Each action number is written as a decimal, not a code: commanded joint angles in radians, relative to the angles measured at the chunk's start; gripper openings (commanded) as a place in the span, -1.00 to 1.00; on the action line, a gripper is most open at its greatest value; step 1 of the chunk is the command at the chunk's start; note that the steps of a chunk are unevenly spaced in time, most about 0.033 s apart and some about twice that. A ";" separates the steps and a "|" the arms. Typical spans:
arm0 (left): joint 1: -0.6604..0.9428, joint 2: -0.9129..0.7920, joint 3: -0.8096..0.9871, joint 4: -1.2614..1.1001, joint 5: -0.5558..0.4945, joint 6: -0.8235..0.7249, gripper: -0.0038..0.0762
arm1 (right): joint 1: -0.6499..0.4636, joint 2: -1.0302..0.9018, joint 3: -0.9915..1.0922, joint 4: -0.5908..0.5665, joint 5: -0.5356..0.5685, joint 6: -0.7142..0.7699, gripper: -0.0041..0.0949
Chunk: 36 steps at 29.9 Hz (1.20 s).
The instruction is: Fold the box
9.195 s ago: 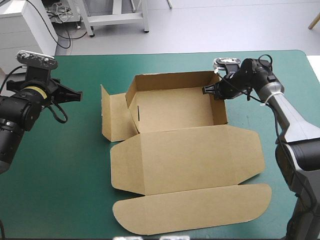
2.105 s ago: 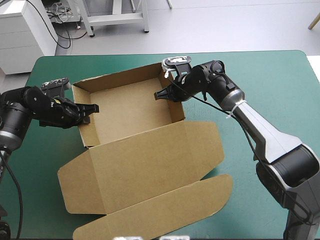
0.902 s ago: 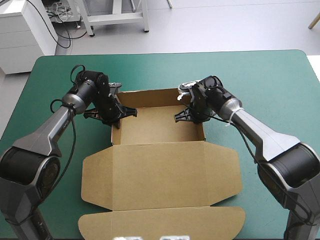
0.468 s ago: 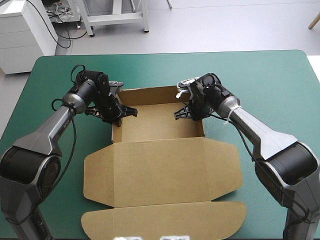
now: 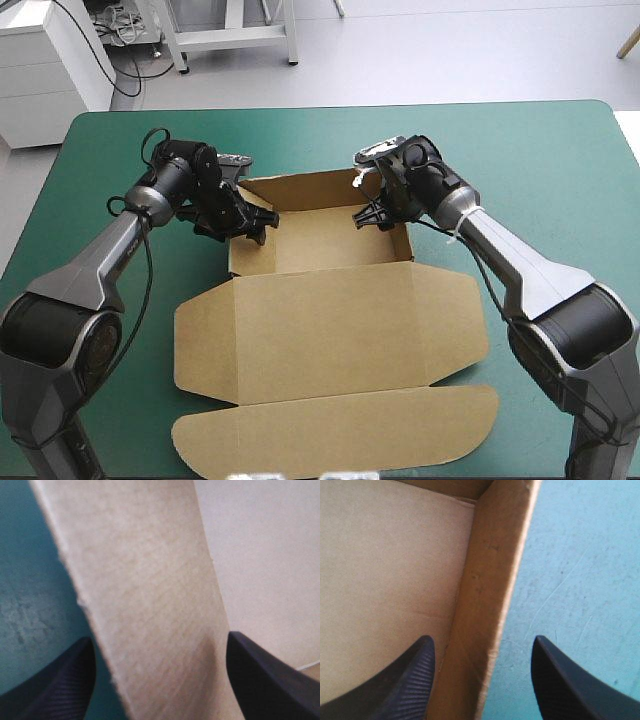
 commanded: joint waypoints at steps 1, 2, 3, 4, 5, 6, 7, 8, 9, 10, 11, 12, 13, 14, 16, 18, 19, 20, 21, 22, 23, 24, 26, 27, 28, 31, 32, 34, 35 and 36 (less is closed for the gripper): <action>-0.005 -0.053 -0.087 -0.013 0.004 0.019 0.45 | 0.001 -0.053 -0.073 -0.044 -0.001 -0.047 0.17; -0.005 -0.053 -0.117 -0.008 0.016 0.004 0.45 | 0.001 -0.053 -0.091 -0.044 0.012 -0.055 0.17; -0.005 -0.053 -0.151 -0.008 0.031 0.010 0.45 | 0.001 -0.053 -0.117 -0.044 0.025 -0.055 0.17; -0.005 -0.053 -0.189 -0.008 0.043 0.014 0.46 | 0.001 -0.053 -0.146 -0.044 0.041 -0.060 0.17; -0.005 -0.053 -0.223 -0.008 0.063 0.014 0.45 | 0.001 -0.053 -0.175 -0.044 0.053 -0.063 0.17; -0.005 -0.053 -0.274 -0.008 0.081 0.014 0.45 | 0.001 -0.053 -0.202 -0.044 0.053 -0.068 0.17; -0.005 -0.053 -0.308 -0.007 0.097 0.014 0.45 | 0.001 -0.055 -0.227 -0.044 0.053 -0.066 0.17; -0.005 -0.053 -0.343 -0.006 0.114 0.016 0.45 | 0.001 -0.057 -0.246 -0.042 0.053 -0.061 0.17; -0.005 -0.053 -0.390 -0.006 0.119 0.028 0.44 | 0.001 -0.064 -0.267 -0.037 0.053 -0.045 0.17; -0.005 -0.055 -0.418 -0.006 0.119 0.047 0.42 | 0.001 -0.070 -0.279 -0.030 0.053 -0.030 0.17; -0.005 -0.062 -0.447 -0.006 0.119 0.053 0.39 | 0.001 -0.077 -0.286 -0.024 0.053 -0.027 0.17; -0.005 -0.068 -0.470 -0.006 0.119 0.064 0.34 | 0.001 -0.083 -0.289 -0.024 0.053 -0.029 0.17; -0.005 -0.074 -0.490 -0.006 0.119 0.070 0.28 | -0.001 -0.085 -0.289 -0.034 0.053 -0.029 0.17; -0.005 -0.082 -0.503 -0.006 0.119 0.070 0.18 | -0.003 -0.090 -0.289 -0.045 0.053 -0.029 0.17; -0.005 -0.110 -0.503 -0.017 0.120 0.070 -0.07 | -0.018 -0.092 -0.289 -0.022 0.053 -0.021 0.17; -0.005 -0.147 -0.498 -0.057 0.120 0.086 -0.48 | -0.040 -0.092 -0.289 0.030 0.053 -0.021 0.17; -0.005 -0.164 -0.498 -0.077 0.120 0.109 -0.72 | -0.052 -0.092 -0.289 0.065 0.053 -0.021 0.17; -0.005 -0.183 -0.498 -0.100 0.120 0.138 -0.92 | -0.064 -0.092 -0.289 0.095 0.053 -0.021 0.17; -0.005 -0.203 -0.498 -0.112 0.120 0.168 -0.91 | -0.075 -0.092 -0.289 0.119 0.053 -0.021 0.17; -0.005 -0.220 -0.498 -0.116 0.120 0.177 -0.92 | -0.083 -0.092 -0.289 0.138 0.053 -0.030 0.17; -0.005 -0.241 -0.498 -0.110 0.120 0.177 -0.92 | -0.093 -0.092 -0.289 0.154 0.053 -0.037 0.17; -0.005 -0.262 -0.498 -0.099 0.120 0.177 -0.92 | -0.099 -0.092 -0.289 0.165 0.053 -0.037 0.17; -0.005 -0.304 -0.493 -0.064 0.120 0.177 -0.92 | -0.109 -0.092 -0.287 0.195 0.053 -0.037 0.17; -0.005 -0.329 -0.484 -0.038 0.120 0.177 -0.92 | -0.111 -0.092 -0.287 0.197 0.053 -0.037 0.17; -0.005 -0.353 -0.468 -0.011 0.120 0.177 -0.92 | -0.112 -0.084 -0.287 0.191 0.053 -0.037 0.17; -0.005 -0.435 -0.388 0.010 0.120 0.177 -0.92 | -0.114 -0.068 -0.285 0.187 0.053 -0.044 0.17; -0.005 -0.467 -0.356 0.010 0.120 0.177 -0.92 | -0.114 -0.060 -0.285 0.193 0.053 -0.043 0.17; -0.005 -0.532 -0.265 0.010 0.118 0.179 -0.92 | -0.114 -0.042 -0.276 0.218 0.053 -0.040 0.17; -0.005 -0.559 -0.215 0.010 0.116 0.184 -0.92 | -0.114 -0.034 -0.266 0.229 0.053 -0.040 0.17; -0.005 -0.592 -0.162 0.010 0.107 0.196 -0.92 | -0.114 -0.023 -0.255 0.236 0.053 -0.040 0.17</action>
